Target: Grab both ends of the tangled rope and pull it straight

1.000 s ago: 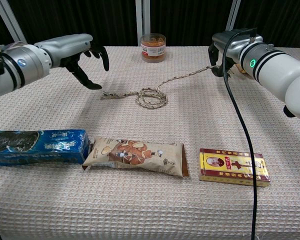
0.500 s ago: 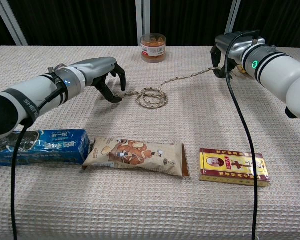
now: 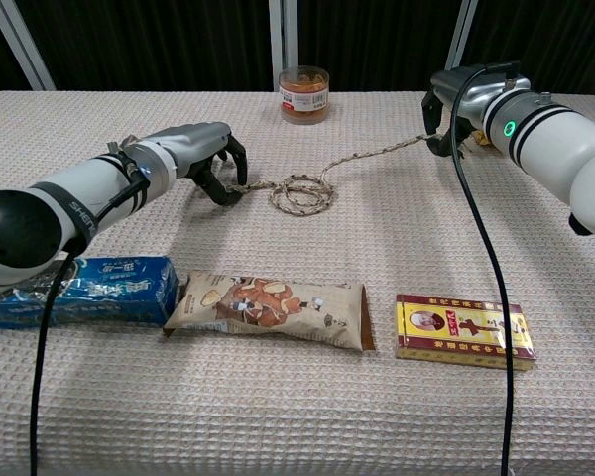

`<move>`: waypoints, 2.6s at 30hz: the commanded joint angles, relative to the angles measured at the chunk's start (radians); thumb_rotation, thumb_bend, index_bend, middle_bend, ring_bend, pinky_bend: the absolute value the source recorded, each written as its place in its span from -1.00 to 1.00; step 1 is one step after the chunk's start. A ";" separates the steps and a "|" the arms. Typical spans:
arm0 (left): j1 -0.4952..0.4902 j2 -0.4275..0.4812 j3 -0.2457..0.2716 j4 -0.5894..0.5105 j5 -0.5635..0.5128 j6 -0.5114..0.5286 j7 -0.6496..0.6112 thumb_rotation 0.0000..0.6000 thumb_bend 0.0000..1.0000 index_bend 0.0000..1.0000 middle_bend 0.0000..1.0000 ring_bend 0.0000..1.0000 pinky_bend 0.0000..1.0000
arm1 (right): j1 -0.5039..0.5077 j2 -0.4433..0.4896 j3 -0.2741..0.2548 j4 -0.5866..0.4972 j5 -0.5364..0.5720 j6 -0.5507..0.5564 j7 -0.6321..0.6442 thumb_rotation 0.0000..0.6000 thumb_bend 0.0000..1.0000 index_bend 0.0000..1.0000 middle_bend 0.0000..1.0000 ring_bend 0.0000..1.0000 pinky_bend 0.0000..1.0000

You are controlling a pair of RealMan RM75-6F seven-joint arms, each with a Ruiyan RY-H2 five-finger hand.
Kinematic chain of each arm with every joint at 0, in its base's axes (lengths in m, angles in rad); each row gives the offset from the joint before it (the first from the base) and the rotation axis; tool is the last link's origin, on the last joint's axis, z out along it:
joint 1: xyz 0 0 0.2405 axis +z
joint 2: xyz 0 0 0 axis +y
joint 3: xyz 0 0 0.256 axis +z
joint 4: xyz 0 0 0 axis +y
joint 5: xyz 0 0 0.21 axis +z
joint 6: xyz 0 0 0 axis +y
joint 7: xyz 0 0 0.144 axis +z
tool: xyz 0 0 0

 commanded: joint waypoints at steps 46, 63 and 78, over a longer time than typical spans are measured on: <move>0.301 0.326 0.090 -0.234 0.211 0.231 -0.323 1.00 0.06 0.29 -0.49 -0.69 -0.69 | -0.145 0.233 -0.016 -0.254 -0.062 0.099 0.110 1.00 0.16 0.50 -0.26 -0.75 -0.58; 0.393 0.332 0.122 -0.034 0.193 0.146 -0.438 1.00 0.05 0.29 -0.49 -0.69 -0.69 | -0.230 0.278 -0.073 -0.210 -0.068 0.114 0.152 1.00 0.16 0.51 -0.26 -0.75 -0.58; 0.401 0.278 0.107 0.115 0.172 0.058 -0.458 1.00 0.06 0.29 -0.49 -0.69 -0.69 | -0.249 0.235 -0.092 -0.112 -0.086 0.098 0.155 1.00 0.16 0.51 -0.26 -0.75 -0.59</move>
